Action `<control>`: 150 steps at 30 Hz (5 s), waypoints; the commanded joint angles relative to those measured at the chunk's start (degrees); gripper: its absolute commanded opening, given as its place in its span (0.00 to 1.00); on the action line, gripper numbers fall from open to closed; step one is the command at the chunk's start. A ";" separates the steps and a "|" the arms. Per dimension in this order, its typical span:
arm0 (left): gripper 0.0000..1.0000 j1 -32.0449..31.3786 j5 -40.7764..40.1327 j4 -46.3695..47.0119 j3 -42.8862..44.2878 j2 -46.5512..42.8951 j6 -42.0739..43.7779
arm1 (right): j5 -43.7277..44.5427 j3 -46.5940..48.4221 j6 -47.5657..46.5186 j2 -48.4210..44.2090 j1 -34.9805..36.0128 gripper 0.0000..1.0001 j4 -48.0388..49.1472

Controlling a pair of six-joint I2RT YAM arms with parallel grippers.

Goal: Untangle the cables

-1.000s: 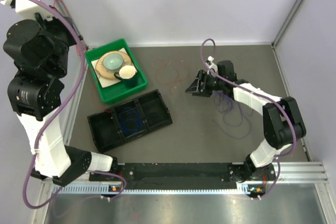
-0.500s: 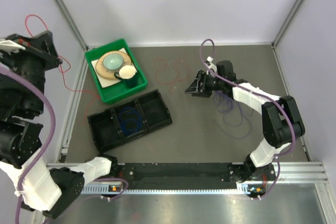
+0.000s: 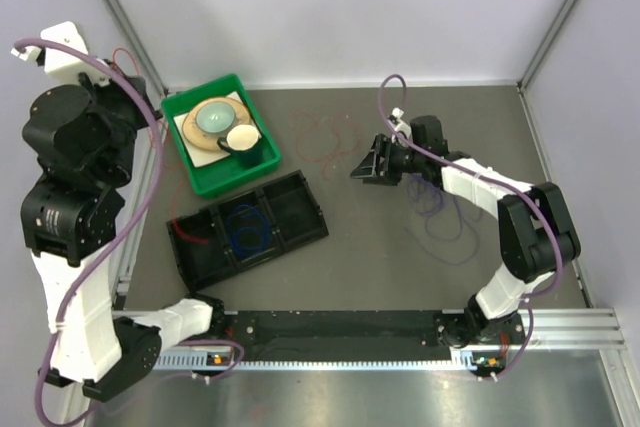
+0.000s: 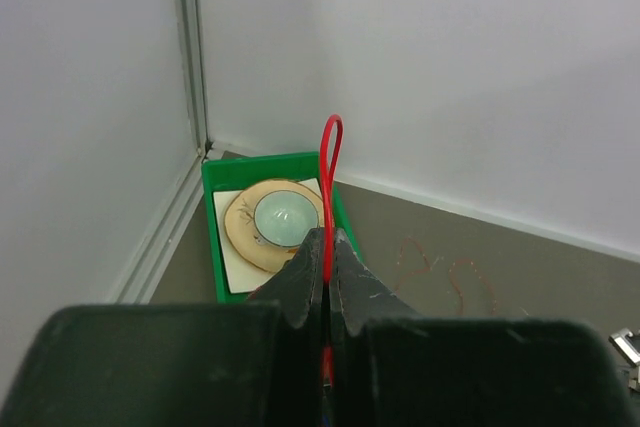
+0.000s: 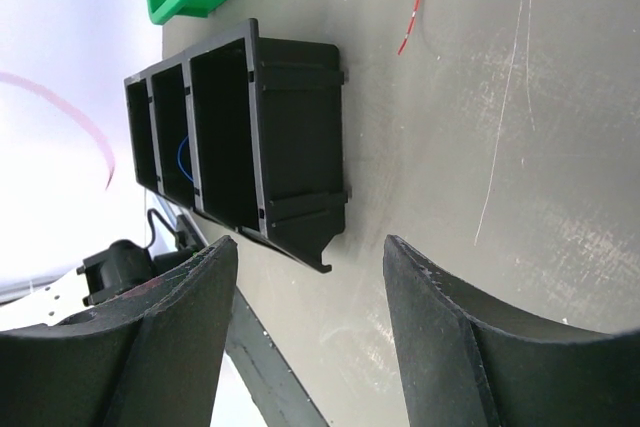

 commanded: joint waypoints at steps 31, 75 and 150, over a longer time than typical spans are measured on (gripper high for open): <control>0.00 -0.11 -1.81 -0.77 -8.55 -6.00 -3.46 | -1.87 0.32 -0.30 1.32 0.92 0.60 3.21; 0.00 0.85 -10.01 -1.39 -42.65 -8.28 -7.41 | -1.95 0.41 -0.65 2.03 1.53 0.60 2.68; 0.65 11.84 12.43 10.30 -62.07 -0.81 -4.51 | -2.48 2.08 -0.03 4.66 2.06 0.60 3.21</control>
